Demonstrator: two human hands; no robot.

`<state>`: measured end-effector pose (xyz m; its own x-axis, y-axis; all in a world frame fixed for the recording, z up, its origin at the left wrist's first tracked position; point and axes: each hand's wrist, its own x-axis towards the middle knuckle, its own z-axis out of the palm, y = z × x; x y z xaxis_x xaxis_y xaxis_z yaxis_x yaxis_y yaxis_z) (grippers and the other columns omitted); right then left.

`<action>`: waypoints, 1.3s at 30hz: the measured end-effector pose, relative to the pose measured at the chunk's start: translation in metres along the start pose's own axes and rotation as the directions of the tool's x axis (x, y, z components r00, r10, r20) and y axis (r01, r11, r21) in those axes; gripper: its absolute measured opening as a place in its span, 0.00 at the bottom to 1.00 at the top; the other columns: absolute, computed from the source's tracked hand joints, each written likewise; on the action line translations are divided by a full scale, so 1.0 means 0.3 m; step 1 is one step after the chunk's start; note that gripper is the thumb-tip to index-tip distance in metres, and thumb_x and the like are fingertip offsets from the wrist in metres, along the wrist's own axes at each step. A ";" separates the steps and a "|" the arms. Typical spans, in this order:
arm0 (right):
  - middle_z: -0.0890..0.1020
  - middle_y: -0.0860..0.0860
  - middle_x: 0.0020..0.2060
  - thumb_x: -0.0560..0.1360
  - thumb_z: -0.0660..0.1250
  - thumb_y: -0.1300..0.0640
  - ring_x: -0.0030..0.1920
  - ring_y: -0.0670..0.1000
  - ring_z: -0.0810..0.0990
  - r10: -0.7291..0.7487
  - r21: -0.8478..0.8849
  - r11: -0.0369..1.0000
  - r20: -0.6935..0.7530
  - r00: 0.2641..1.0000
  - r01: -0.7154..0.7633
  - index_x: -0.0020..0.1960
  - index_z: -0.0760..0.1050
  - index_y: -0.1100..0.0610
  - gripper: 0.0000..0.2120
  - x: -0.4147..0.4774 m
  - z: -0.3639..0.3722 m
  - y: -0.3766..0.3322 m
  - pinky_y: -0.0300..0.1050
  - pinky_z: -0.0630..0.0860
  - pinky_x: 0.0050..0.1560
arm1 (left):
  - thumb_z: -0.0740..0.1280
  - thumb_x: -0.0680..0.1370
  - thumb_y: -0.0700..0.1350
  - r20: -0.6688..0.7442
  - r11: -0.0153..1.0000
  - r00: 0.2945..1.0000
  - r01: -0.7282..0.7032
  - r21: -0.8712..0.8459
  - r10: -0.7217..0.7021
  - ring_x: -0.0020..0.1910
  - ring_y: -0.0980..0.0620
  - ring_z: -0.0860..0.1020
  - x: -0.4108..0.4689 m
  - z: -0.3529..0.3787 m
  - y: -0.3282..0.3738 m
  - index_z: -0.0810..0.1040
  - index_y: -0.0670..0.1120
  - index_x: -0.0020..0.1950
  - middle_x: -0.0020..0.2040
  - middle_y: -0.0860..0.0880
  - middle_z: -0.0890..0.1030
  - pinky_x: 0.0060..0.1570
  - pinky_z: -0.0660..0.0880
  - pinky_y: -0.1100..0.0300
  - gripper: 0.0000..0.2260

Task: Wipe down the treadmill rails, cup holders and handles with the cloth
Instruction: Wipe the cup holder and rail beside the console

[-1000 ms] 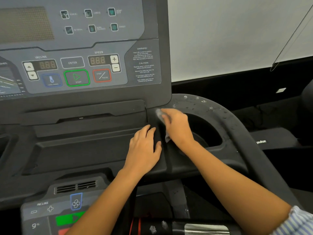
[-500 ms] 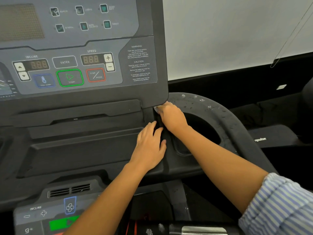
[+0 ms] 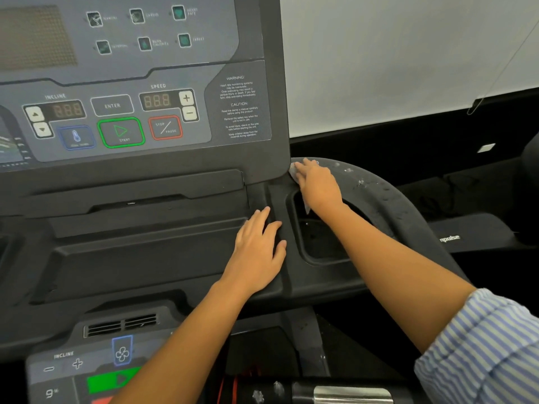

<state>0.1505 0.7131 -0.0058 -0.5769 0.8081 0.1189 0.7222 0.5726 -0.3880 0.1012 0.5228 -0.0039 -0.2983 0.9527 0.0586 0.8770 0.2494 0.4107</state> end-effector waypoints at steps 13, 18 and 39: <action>0.65 0.57 0.70 0.78 0.60 0.63 0.72 0.57 0.60 -0.184 -0.034 0.982 0.058 0.981 0.187 0.71 0.63 0.58 0.22 0.058 0.018 0.009 0.54 0.50 0.73 | 0.54 0.81 0.49 0.024 0.999 1.000 0.014 -0.031 -0.014 0.75 0.51 0.42 0.005 0.003 0.005 0.58 0.46 0.74 0.77 0.47 0.47 0.71 0.40 0.58 0.21; 0.73 0.57 0.57 0.77 0.58 0.62 0.61 0.57 0.68 -0.094 -0.003 0.996 -0.062 0.994 0.094 0.64 0.69 0.59 0.15 0.093 0.037 -0.042 0.53 0.59 0.67 | 0.53 0.82 0.50 0.020 0.999 1.000 0.011 -0.035 -0.011 0.75 0.53 0.40 0.002 0.005 0.007 0.57 0.47 0.74 0.77 0.49 0.45 0.69 0.37 0.61 0.21; 0.72 0.51 0.63 0.81 0.55 0.56 0.54 0.43 0.74 0.302 0.806 0.576 -0.056 0.952 -0.135 0.70 0.63 0.51 0.17 -0.234 -0.182 0.027 0.31 0.73 0.46 | 0.60 0.79 0.49 -0.115 0.870 0.991 0.006 -0.493 -0.072 0.66 0.59 0.66 0.070 -0.042 0.165 0.66 0.50 0.69 0.67 0.55 0.67 0.62 0.65 0.63 0.18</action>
<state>0.2176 0.6686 0.0326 -0.3097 0.9496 0.0477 0.1864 0.1098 -0.9763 0.1338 0.5529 0.0291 -0.4016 0.9061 0.1331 0.5758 0.1367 0.8061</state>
